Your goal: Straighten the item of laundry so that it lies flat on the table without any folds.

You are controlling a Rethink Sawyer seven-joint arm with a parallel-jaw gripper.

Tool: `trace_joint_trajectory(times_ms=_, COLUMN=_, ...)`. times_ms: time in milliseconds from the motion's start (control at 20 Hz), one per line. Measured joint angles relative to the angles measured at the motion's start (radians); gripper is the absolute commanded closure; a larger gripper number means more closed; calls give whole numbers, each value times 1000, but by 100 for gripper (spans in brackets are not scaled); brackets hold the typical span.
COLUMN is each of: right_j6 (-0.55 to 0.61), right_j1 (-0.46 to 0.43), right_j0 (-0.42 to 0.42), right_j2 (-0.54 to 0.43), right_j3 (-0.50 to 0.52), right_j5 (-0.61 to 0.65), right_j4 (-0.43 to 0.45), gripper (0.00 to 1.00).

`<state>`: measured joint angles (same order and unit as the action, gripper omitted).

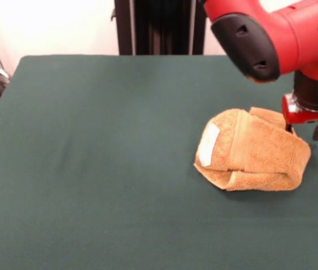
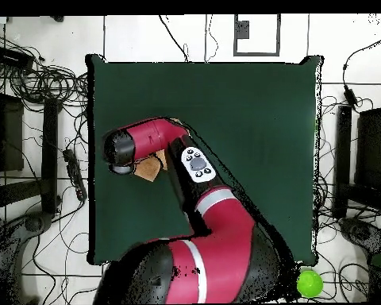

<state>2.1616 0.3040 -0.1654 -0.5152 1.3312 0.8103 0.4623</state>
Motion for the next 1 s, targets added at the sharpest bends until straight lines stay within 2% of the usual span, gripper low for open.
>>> trace_joint_trajectory(times_ms=250, right_j6=-21, right_j1=-22, right_j0=-70, right_j2=-68, right_j3=12, right_j5=14, right_j4=2, gripper=0)
trace_joint_trajectory(times_ms=450, right_j6=-82, right_j1=-37, right_j0=-113, right_j2=-113, right_j3=16, right_j5=41, right_j4=4, gripper=0)
trace_joint_trajectory(times_ms=800, right_j6=-171, right_j1=-36, right_j0=-147, right_j2=-141, right_j3=43, right_j5=73, right_j4=6, gripper=0)
trace_joint_trajectory(times_ms=1000, right_j6=-184, right_j1=-12, right_j0=-157, right_j2=-153, right_j3=63, right_j5=115, right_j4=4, gripper=0)
